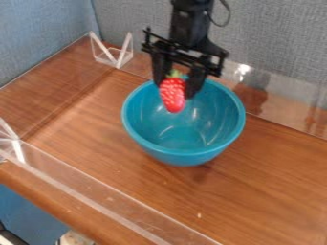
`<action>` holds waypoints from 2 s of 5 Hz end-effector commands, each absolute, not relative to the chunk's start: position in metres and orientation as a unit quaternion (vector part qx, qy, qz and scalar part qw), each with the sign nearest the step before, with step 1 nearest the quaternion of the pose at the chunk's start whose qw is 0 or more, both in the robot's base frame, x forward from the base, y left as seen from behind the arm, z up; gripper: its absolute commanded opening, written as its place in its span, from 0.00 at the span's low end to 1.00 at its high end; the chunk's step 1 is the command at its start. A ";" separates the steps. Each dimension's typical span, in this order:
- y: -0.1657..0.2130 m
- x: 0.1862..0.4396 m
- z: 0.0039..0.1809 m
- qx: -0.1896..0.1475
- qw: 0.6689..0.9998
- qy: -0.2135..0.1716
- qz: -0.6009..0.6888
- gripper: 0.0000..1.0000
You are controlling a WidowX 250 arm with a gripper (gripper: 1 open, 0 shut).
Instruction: Remove the strawberry from inside the blue bowl and put it on the table
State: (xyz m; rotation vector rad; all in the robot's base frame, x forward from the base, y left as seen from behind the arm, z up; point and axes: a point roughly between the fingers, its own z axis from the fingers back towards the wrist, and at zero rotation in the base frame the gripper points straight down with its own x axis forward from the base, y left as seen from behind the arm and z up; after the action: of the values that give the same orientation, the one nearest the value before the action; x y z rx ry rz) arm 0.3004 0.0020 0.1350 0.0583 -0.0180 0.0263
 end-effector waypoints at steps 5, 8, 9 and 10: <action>0.055 0.283 0.173 0.058 0.994 -0.055 0.069 0.00; 0.077 0.283 0.144 0.084 0.993 -0.020 0.084 0.00; 0.087 0.279 0.136 0.088 0.992 -0.011 0.092 0.00; 0.097 0.277 0.124 0.089 0.991 -0.002 0.103 0.00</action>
State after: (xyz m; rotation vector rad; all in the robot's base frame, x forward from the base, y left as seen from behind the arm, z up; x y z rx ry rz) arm 0.2757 0.0938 0.1139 0.1718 0.0330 0.1970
